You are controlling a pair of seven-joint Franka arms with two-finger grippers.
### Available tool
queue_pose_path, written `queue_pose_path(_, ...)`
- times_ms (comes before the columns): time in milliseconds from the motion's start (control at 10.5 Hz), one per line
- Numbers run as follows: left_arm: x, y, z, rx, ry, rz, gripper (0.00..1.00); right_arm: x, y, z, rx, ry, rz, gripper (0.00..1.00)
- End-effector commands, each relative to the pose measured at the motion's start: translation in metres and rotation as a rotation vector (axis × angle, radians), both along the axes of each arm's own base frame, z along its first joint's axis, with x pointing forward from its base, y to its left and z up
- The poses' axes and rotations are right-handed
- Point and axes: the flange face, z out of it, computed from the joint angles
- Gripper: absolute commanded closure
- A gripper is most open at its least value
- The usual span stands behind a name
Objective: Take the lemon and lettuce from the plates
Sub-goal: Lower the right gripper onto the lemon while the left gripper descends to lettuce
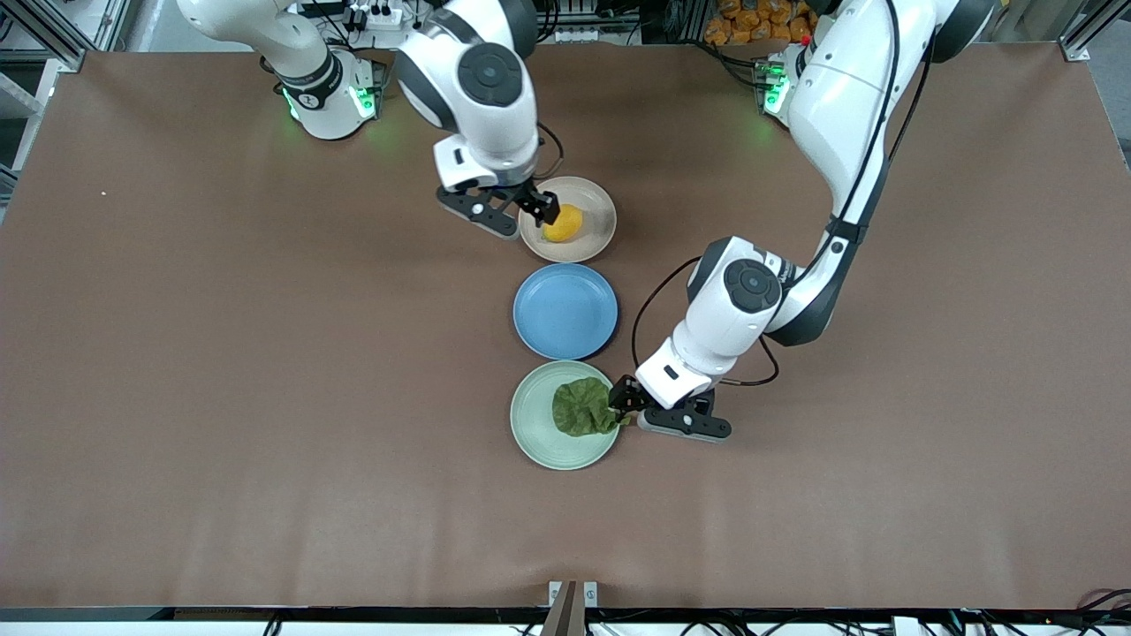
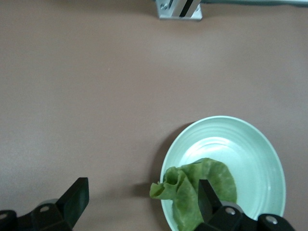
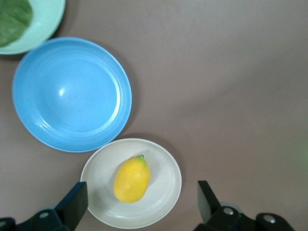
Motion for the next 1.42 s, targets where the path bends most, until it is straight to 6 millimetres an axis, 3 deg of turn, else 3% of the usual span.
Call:
queue_pose_path(0,0.000,-0.002,-0.030,-0.019,0.039,0.036,0.03,-0.007,0.016,-0.023,0.000,-0.013,-0.091,0.00)
queue_pose_path(379,-0.003,-0.011,-0.052,-0.077,0.101,0.097,0.15,-0.028,0.032,-0.078,0.010,-0.037,-0.159,0.00)
queue_pose_path(474,-0.012,-0.025,-0.058,-0.088,0.116,0.093,0.19,-0.037,0.033,-0.091,0.010,-0.040,-0.158,0.00)
queue_pose_path(759,-0.015,-0.025,-0.072,-0.084,0.132,0.096,0.26,-0.054,0.049,-0.120,0.018,-0.049,-0.159,0.00)
queue_pose_path(1328,-0.013,-0.025,-0.069,-0.089,0.131,0.107,0.56,-0.063,0.054,-0.156,0.004,-0.040,-0.145,0.00)
